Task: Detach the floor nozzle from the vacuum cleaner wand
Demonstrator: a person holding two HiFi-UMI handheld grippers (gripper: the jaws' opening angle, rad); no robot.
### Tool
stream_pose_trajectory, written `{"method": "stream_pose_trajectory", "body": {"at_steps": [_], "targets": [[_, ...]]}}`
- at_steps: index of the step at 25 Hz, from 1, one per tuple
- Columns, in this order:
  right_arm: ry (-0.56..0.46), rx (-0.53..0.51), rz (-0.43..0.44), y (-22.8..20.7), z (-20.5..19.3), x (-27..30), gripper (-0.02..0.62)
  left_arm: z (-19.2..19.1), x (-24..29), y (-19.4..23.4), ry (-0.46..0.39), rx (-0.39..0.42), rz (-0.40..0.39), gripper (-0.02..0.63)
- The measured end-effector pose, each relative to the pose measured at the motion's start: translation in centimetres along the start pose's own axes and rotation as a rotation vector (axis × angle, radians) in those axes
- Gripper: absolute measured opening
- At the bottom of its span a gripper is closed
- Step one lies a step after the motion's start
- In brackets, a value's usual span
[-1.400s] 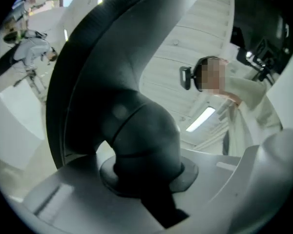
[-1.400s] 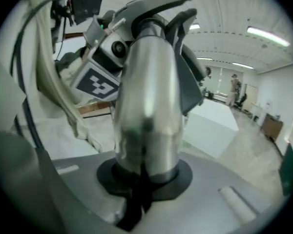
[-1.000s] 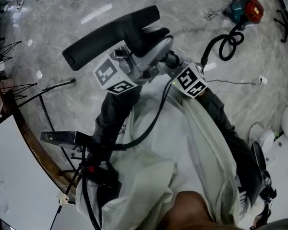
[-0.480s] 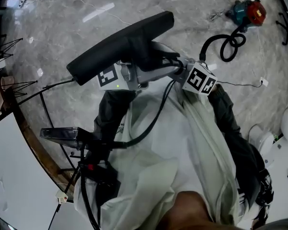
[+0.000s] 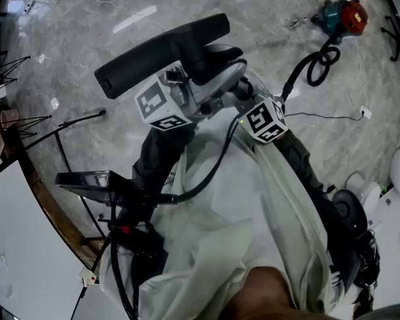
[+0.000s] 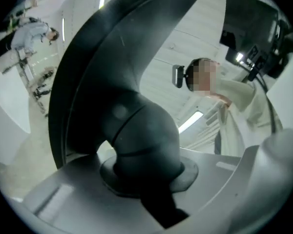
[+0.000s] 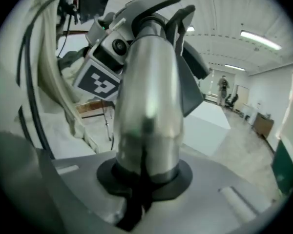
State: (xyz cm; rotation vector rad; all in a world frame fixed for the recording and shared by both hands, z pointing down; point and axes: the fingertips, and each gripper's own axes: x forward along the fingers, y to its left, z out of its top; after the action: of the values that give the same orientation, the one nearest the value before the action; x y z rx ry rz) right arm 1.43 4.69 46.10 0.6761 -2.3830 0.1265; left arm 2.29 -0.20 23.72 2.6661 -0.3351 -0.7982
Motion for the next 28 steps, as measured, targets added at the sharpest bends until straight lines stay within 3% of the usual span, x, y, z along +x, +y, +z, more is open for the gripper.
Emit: {"method": "stream_pose_trajectory", "body": {"at_steps": [4,6,8,12,14,15,16,18,21,23,25,26,28], "targets": [[-0.063,-0.076,0.365,3.2,0.9,-1.6,0.043,0.3,0.6,-4.8,0.024,0.001,-0.343,0.075],[-0.065,-0.069,0.447,3.8,1.3,-2.0,0.043,0.6,0.7,-5.1,0.018,-0.01,-0.383,0.075],[-0.053,-0.02,0.378,2.9,1.5,-1.3,0.042,1.0,0.5,-3.4,0.001,-0.016,-0.308,0.074],[0.015,0.078,-0.008,-0.5,0.7,1.0,0.041,0.9,-0.3,2.6,-0.007,-0.046,0.067,0.072],[0.068,0.084,-0.117,-1.3,0.2,1.3,0.041,0.7,-1.1,4.6,-0.004,-0.067,0.237,0.072],[0.083,0.079,-0.133,-1.3,0.1,1.5,0.041,0.7,-1.5,5.1,-0.007,-0.07,0.279,0.072],[0.084,0.068,-0.131,-1.3,0.1,1.6,0.041,0.8,-1.6,5.0,-0.012,-0.068,0.277,0.073],[0.06,0.031,-0.066,-0.7,0.5,1.6,0.041,1.1,-1.5,3.5,-0.019,-0.063,0.143,0.074],[0.028,-0.046,0.212,1.7,0.9,0.8,0.043,1.7,-1.5,-0.6,-0.023,-0.047,-0.175,0.075],[0.02,-0.075,0.411,3.2,1.2,-0.1,0.044,2.0,-1.9,-2.2,-0.033,-0.027,-0.294,0.077],[0.022,-0.065,0.489,3.5,1.7,-0.3,0.043,2.5,-2.0,-1.8,-0.059,-0.033,-0.283,0.077],[0.027,-0.049,0.466,3.0,1.8,-0.1,0.043,2.8,-1.9,-0.8,-0.078,-0.042,-0.233,0.077],[0.043,-0.009,0.315,1.2,2.1,1.1,0.043,3.3,-1.9,1.6,-0.108,-0.039,-0.095,0.075]]}}
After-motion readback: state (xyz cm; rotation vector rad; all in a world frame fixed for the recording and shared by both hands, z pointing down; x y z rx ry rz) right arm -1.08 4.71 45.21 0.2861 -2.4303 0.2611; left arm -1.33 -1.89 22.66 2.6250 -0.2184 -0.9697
